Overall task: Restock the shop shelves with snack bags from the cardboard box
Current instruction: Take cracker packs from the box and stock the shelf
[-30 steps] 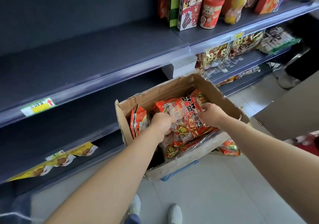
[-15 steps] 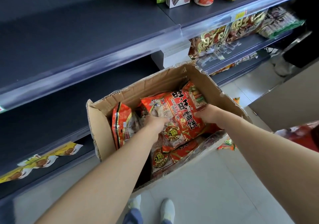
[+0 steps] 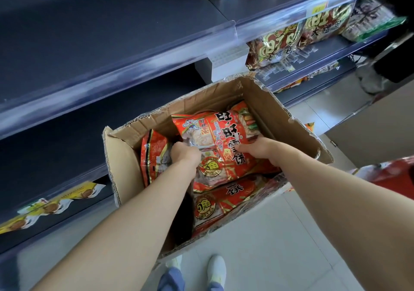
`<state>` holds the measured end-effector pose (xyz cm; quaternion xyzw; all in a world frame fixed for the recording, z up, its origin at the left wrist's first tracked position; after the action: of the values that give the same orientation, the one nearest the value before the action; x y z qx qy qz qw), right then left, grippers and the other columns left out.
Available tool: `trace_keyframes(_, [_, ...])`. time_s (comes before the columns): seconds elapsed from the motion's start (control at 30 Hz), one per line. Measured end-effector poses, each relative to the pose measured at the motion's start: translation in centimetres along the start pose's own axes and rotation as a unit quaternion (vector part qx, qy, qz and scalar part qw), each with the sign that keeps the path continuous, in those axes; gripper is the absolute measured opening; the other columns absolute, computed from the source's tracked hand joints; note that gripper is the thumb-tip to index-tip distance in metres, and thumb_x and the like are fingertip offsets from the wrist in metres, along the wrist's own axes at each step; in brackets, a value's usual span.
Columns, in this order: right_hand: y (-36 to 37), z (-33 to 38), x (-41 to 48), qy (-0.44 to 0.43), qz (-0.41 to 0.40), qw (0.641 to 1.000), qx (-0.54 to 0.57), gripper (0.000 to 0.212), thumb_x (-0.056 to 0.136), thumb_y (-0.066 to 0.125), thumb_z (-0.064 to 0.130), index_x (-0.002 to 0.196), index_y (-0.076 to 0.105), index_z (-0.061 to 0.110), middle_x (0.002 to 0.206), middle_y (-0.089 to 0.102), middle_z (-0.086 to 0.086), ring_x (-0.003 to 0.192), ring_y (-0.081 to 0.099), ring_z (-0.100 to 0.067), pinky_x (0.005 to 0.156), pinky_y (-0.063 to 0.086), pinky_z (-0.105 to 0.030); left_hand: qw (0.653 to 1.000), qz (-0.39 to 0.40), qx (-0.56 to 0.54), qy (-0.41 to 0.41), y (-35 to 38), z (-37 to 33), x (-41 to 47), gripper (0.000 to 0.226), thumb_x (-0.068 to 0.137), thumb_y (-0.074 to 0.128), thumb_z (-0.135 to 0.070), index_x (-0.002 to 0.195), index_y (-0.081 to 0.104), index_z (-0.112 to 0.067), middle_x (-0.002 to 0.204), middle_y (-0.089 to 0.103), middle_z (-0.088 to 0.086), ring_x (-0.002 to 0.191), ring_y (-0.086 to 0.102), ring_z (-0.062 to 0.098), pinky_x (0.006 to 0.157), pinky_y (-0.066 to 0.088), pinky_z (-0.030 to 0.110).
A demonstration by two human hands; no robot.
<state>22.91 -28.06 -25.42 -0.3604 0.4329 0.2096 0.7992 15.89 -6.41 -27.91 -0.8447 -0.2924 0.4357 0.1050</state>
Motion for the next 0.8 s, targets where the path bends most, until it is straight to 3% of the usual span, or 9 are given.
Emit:
trace_keyframes(0.1, [0.0,-0.2,1.1,-0.005,0.002,1.000,0.010,0.106,0.068,0.077,0.054,0.148,0.020,0.014,0.140,0.048,-0.009,0.125,0.049,-0.032,0.108,0.037,-0.050,0.999,-0.036,0.006,0.009,-1.5,0.5,0.2,0.030,0.090,0.052,0.004,0.118,0.059,-0.002,0.117,0.063,0.011,0.101,0.059,0.030,0.072,0.044,0.032])
trace_keyframes(0.17, [0.0,-0.2,0.8,0.003,0.004,1.000,0.020,0.109,0.061,0.081,0.054,0.146,0.027,0.013,0.135,0.053,-0.009,0.120,0.054,-0.032,0.105,0.040,-0.050,0.999,-0.042,0.015,0.015,-1.7,0.5,-0.2,0.027,0.091,0.050,0.002,0.115,0.059,-0.003,0.113,0.063,0.010,0.099,0.059,0.029,0.071,0.045,0.032])
trace_keyframes(0.27, [0.1,0.5,-1.0,0.008,0.015,0.999,0.032,0.064,0.078,0.074,0.043,0.127,0.050,0.010,0.121,0.062,-0.011,0.108,0.061,-0.031,0.098,0.046,-0.044,1.000,-0.003,0.016,0.017,-1.3,0.3,-0.6,0.030,0.092,0.050,0.000,0.121,0.052,-0.004,0.114,0.057,0.006,0.098,0.055,0.027,0.069,0.042,0.029])
trace_keyframes(0.33, [-0.3,0.7,-1.7,0.011,0.025,0.999,0.044,0.045,0.082,0.070,0.040,0.112,0.053,0.012,0.101,0.066,-0.009,0.089,0.064,-0.027,0.078,0.050,-0.039,1.000,0.013,0.018,0.021,-1.4,-0.2,-0.7,0.035,0.091,0.052,0.000,0.125,0.049,-0.005,0.117,0.056,0.008,0.092,0.050,0.023,0.064,0.038,0.027])
trace_keyframes(0.4, [-0.4,1.0,-2.5,0.007,0.031,0.997,0.067,0.037,0.084,0.070,0.037,0.105,0.055,0.010,0.086,0.067,-0.006,0.074,0.064,-0.022,0.062,0.046,-0.033,1.000,0.022,0.021,0.007,-1.9,0.0,-0.9,0.039,0.092,0.050,0.001,0.130,0.044,-0.006,0.117,0.054,0.009,0.091,0.046,0.021,0.067,0.037,0.028])
trace_keyframes(0.53, [0.4,2.4,-4.1,-0.009,0.048,0.993,0.109,0.033,0.085,0.070,0.028,0.107,0.056,0.008,0.088,0.075,-0.012,0.078,0.073,-0.028,0.076,0.058,-0.044,1.000,0.014,-0.004,-0.007,-3.5,0.3,-2.2,0.048,0.088,0.054,0.004,0.134,0.044,-0.006,0.124,0.056,0.013,0.102,0.054,0.028,0.075,0.040,0.031])
trace_keyframes(0.63, [-0.2,3.3,-5.8,-0.032,0.010,0.995,0.098,0.026,0.086,0.068,0.026,0.099,0.054,0.008,0.086,0.073,-0.012,0.071,0.072,-0.027,0.068,0.058,-0.039,1.000,0.017,-0.014,0.002,-4.6,0.2,-3.7,0.046,0.088,0.057,0.002,0.132,0.048,-0.005,0.124,0.057,0.014,0.106,0.055,0.029,0.077,0.041,0.031])
trace_keyframes(0.8, [-1.4,4.3,-9.2,-0.081,-0.052,0.987,0.130,0.016,0.087,0.067,0.016,0.095,0.056,0.006,0.087,0.071,-0.011,0.072,0.071,-0.023,0.061,0.056,-0.034,0.998,0.024,-0.052,0.020,-7.1,-1.1,-6.6,0.043,0.085,0.062,0.005,0.126,0.050,-0.005,0.115,0.061,0.011,0.090,0.055,0.023,0.069,0.045,0.030])
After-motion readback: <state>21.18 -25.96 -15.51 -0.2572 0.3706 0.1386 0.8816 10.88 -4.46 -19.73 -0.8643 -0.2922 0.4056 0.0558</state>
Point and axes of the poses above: each hand's wrist, its own x-axis towards the middle knuckle, its own y-axis out of the palm, z = x × y, the point moved 9 cm from there along x, towards the middle knuckle
